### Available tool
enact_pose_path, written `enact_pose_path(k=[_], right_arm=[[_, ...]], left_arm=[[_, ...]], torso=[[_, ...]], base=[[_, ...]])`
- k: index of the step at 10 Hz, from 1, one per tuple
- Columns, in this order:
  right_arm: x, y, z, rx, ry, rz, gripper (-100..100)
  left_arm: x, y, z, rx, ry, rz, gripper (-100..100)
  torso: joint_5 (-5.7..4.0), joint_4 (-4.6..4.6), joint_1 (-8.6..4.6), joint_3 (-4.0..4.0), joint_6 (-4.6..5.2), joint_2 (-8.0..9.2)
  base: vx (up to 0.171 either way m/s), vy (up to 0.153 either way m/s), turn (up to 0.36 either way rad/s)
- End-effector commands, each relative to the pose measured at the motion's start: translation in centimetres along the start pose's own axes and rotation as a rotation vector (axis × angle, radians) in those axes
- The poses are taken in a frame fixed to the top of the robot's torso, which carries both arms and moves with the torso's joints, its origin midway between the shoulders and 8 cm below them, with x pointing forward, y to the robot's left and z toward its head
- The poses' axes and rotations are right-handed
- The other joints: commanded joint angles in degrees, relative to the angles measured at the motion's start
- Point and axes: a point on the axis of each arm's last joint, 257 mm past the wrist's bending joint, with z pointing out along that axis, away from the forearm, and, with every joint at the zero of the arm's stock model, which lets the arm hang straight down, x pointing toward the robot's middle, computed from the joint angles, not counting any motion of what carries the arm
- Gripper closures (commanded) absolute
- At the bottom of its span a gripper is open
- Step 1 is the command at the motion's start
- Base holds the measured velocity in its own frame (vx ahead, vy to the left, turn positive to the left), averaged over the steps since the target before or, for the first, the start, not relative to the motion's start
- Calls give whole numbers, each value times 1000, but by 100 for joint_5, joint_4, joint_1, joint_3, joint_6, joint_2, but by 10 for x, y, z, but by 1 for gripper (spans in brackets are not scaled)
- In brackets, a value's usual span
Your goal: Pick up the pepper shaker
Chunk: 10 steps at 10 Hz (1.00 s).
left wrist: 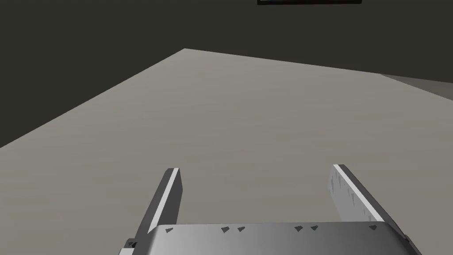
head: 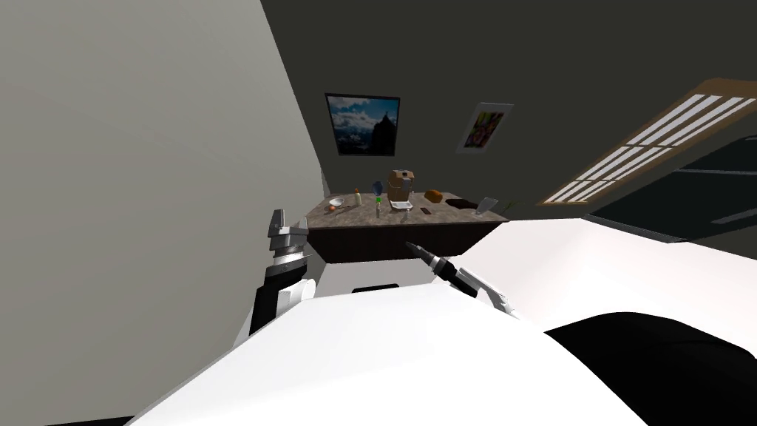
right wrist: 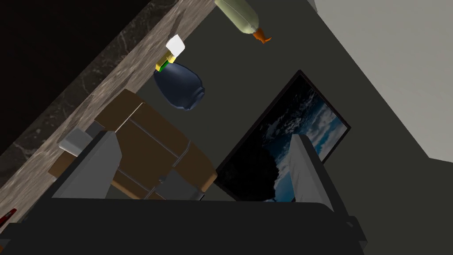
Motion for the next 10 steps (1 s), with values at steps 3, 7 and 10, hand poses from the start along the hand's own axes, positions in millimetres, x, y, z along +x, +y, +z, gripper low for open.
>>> enact_pose_path(k=[3,7,10], right_arm=[[6,-30,-17,57,99,-62,-100],[14,-68,-45,134,214,-129,-100],[17,-104,-75,207,312,-180,-100]], left_arm=[[0,0,0,0,0,0,0],[0,0,0,0,0,0,0],[0,0,0,0,0,0,0]], torso=[[1,-1,1,-3,1,-5],[0,-3,2,-9,1,-15],[0,-4,2,-10,6,-18]], base=[[1,-12,118],[19,-10,152],[35,-11,156]])
